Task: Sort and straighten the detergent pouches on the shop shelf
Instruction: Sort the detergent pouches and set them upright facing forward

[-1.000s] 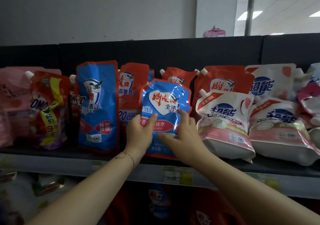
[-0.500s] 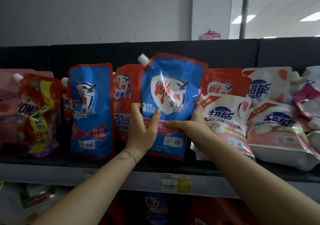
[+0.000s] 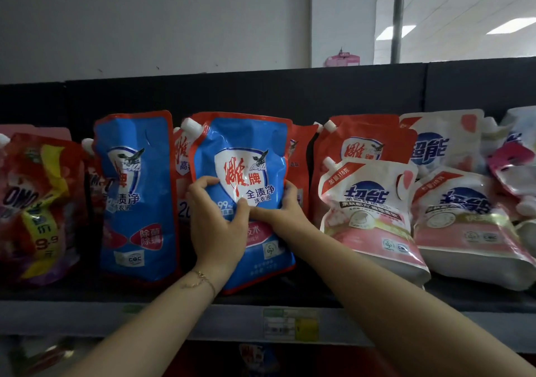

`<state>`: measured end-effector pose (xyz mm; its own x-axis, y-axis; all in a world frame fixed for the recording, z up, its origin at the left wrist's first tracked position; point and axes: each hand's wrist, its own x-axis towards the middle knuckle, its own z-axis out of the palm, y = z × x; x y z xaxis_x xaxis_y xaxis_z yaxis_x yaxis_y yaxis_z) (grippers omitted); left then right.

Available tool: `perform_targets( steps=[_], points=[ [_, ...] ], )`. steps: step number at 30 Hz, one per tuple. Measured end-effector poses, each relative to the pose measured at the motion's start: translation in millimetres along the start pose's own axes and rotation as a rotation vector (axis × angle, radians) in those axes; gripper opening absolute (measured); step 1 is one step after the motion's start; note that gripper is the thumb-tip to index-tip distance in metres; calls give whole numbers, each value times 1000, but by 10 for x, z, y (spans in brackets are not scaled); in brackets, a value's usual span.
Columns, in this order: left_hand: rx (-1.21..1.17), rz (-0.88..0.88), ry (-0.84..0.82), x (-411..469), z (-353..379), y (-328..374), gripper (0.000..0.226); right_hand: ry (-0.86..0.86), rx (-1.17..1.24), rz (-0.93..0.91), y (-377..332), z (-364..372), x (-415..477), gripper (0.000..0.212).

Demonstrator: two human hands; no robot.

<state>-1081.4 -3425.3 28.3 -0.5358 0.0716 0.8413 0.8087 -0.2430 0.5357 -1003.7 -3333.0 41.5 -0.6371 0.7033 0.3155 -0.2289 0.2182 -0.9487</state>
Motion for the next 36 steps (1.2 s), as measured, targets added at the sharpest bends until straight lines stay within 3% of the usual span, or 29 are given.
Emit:
perform_targets(
  steps=[2,6,14,17,21,24,27,30,33,36],
  points=[
    [76,17,32,12,38,-9,44,0,-69,22,-36,20,51,87],
    [146,31,30,36,73,-56,47,94,-312,1,-132,71,60,110],
    [293,403,125,137,-166,4,35,50,-778,-126,-301,-228,-177,79],
    [266,571,13,136,-161,188,28,-16,-904,-137,-355,-387,-234,71],
    [217,645,-305,22,40,430,18,-68,-1117,-239,-461,-569,-336,50],
    [257,538,-547,-78,273,509,18,-70,-1196,-257,-521,-786,-393,35],
    [249,388,-715,-165,530,513,17,-17,-1257,-177,-568,-1051,-446,38],
    [241,132,-806,-245,771,542,15,71,-1264,-49,-578,-1315,-497,46],
    [226,-208,-896,-274,977,608,40,106,-1177,98,-610,-1515,-582,49],
    [214,-529,-935,-264,1137,625,63,81,-1097,179,-592,-1602,-672,27]
  ],
)
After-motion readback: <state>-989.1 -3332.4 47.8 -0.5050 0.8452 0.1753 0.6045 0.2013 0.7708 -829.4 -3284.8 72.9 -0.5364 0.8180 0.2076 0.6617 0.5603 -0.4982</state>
